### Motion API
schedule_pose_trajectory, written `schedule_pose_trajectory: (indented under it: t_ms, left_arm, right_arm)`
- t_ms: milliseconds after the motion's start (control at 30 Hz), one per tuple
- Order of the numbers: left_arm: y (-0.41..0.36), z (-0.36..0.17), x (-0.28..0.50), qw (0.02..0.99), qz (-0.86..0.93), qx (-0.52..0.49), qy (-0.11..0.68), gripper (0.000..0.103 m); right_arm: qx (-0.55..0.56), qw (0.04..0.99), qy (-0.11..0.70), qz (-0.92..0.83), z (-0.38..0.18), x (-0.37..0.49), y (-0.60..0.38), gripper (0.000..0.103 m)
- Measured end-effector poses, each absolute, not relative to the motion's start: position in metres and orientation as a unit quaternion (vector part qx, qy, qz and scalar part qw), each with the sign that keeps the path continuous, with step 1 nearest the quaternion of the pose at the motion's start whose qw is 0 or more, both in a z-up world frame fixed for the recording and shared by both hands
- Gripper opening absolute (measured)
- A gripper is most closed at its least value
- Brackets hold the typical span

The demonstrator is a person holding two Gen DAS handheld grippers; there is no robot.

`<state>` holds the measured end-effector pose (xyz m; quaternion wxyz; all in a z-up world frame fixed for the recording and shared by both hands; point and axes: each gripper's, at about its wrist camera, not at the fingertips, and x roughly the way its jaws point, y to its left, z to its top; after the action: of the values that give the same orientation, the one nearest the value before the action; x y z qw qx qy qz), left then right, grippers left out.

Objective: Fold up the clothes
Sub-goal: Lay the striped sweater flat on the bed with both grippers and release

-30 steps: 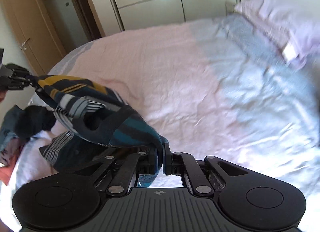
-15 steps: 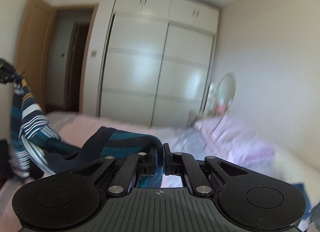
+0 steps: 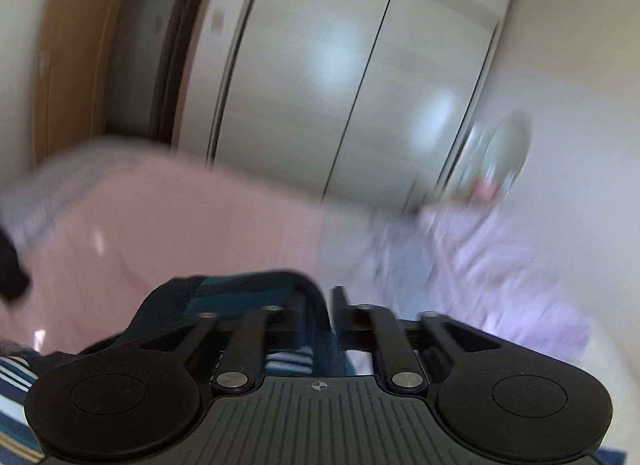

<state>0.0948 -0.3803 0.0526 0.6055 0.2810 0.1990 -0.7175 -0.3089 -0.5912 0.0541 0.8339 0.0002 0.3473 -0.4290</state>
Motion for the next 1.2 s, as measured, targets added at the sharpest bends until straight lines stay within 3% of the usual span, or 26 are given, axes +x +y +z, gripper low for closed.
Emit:
schedule_pose_trajectory:
  t_ms: [233, 433, 500, 567, 600, 633, 667, 700, 767, 833, 900, 1033, 1067, 1100, 1133, 1200]
  left_arm:
    - [-0.409, -0.184, 0.013, 0.509, -0.696, 0.33, 0.383, 0.042]
    - [-0.417, -0.295, -0.064, 0.428, -0.705, 0.355, 0.441, 0.054]
    - [-0.426, -0.313, -0.081, 0.423, -0.709, 0.361, 0.433, 0.061]
    - [-0.431, -0.322, -0.085, 0.426, -0.706, 0.367, 0.431, 0.06]
    - [-0.433, -0.32, -0.084, 0.425, -0.704, 0.368, 0.433, 0.054]
    - [-0.435, -0.317, -0.082, 0.421, -0.707, 0.372, 0.43, 0.035]
    - [-0.436, -0.314, -0.08, 0.416, -0.709, 0.376, 0.427, 0.027]
    - [-0.439, -0.313, -0.076, 0.414, -0.711, 0.374, 0.428, 0.022]
    - [-0.445, -0.309, -0.069, 0.411, -0.714, 0.371, 0.429, 0.022]
    - [-0.451, -0.306, -0.062, 0.407, -0.717, 0.367, 0.43, 0.044]
    - [-0.456, -0.314, -0.063, 0.393, -0.722, 0.364, 0.438, 0.053]
    - [-0.459, -0.329, -0.074, 0.381, -0.729, 0.365, 0.437, 0.063]
    - [-0.459, -0.331, -0.076, 0.381, -0.727, 0.365, 0.439, 0.062]
    - [-0.46, -0.331, -0.077, 0.379, -0.727, 0.362, 0.445, 0.048]
    - [-0.462, -0.329, -0.077, 0.377, -0.725, 0.358, 0.45, 0.025]
    - [-0.464, -0.324, -0.076, 0.375, -0.724, 0.351, 0.461, 0.007]
  right_arm:
    - [0.153, 0.821, 0.435, -0.337, -0.127, -0.319, -0.639, 0.046]
    - [0.186, 0.813, 0.487, -0.26, -0.205, -0.343, -0.652, 0.061]
    - [0.192, 0.808, 0.498, -0.25, -0.215, -0.342, -0.66, 0.062]
    - [0.193, 0.807, 0.499, -0.251, -0.222, -0.341, -0.67, 0.063]
    - [0.191, 0.806, 0.501, -0.251, -0.222, -0.339, -0.675, 0.063]
    - [0.188, 0.805, 0.503, -0.251, -0.222, -0.338, -0.68, 0.063]
    - [0.184, 0.805, 0.505, -0.249, -0.22, -0.334, -0.683, 0.063]
    - [0.179, 0.807, 0.507, -0.245, -0.218, -0.331, -0.687, 0.063]
    - [0.161, 0.814, 0.51, -0.225, -0.218, -0.32, -0.696, 0.064]
    - [0.138, 0.82, 0.519, -0.2, -0.222, -0.307, -0.705, 0.068]
    - [0.113, 0.818, 0.536, -0.173, -0.233, -0.291, -0.717, 0.074]
    - [0.054, 0.802, 0.585, -0.108, -0.259, -0.258, -0.733, 0.074]
    - [0.037, 0.796, 0.597, -0.092, -0.266, -0.251, -0.735, 0.074]
    - [0.021, 0.79, 0.608, -0.076, -0.274, -0.245, -0.738, 0.074]
    - [0.012, 0.784, 0.618, -0.06, -0.282, -0.24, -0.741, 0.074]
    - [0.042, 0.773, 0.631, -0.048, -0.291, -0.24, -0.748, 0.074]
